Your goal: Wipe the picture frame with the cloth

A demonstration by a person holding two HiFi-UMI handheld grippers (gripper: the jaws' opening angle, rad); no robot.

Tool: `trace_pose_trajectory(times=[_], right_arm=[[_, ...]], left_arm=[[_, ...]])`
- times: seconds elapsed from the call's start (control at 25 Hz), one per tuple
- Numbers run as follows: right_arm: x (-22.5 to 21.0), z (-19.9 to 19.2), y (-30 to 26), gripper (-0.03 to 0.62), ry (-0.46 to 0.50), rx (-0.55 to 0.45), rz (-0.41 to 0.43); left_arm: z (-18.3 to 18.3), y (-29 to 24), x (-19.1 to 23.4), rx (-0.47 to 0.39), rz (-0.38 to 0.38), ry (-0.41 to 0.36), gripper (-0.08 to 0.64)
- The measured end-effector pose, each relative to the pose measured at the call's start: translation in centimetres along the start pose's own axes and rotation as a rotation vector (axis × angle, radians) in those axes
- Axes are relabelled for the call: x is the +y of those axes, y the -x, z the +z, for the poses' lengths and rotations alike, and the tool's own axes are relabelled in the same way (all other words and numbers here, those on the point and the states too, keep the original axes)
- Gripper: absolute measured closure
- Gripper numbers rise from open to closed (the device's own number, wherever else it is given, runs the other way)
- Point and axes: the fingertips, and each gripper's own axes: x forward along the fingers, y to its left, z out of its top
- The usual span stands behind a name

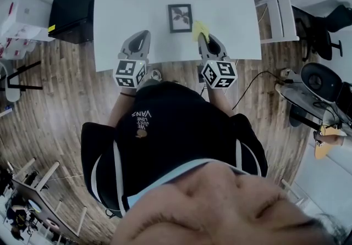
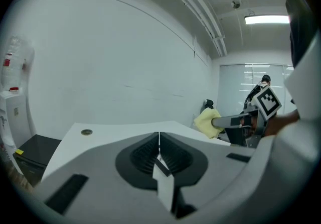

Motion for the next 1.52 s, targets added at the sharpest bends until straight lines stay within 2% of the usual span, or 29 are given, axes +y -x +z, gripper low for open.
trace_pose_trajectory(times=[0.52,0.8,1.2,1.52], right_arm=[[1.4,-0.7,-2.6,0.546,-0.031,-0.006,-0.087],[1.4,-1.0,-3.6,0.546,-0.033,0.017,-0.096],[-1.0,1.3,-6.3,0.546,-0.018,0.014,-0.044],[-2.5,2.5,-8.5,0.546,-0.015,0.025,0.021]], left_arm=[[-0.4,-1.7,3.2,0.021,-0.105,-0.017,0.542],[-0.5,-2.6,3.5,0.033,-0.129,-0.010,0.543],[1.4,-5.8,3.0,0.016,-0.104,-0.007,0.543],[2.2,-7.4,3.1,0.003,-0.041,0.007,0.543]])
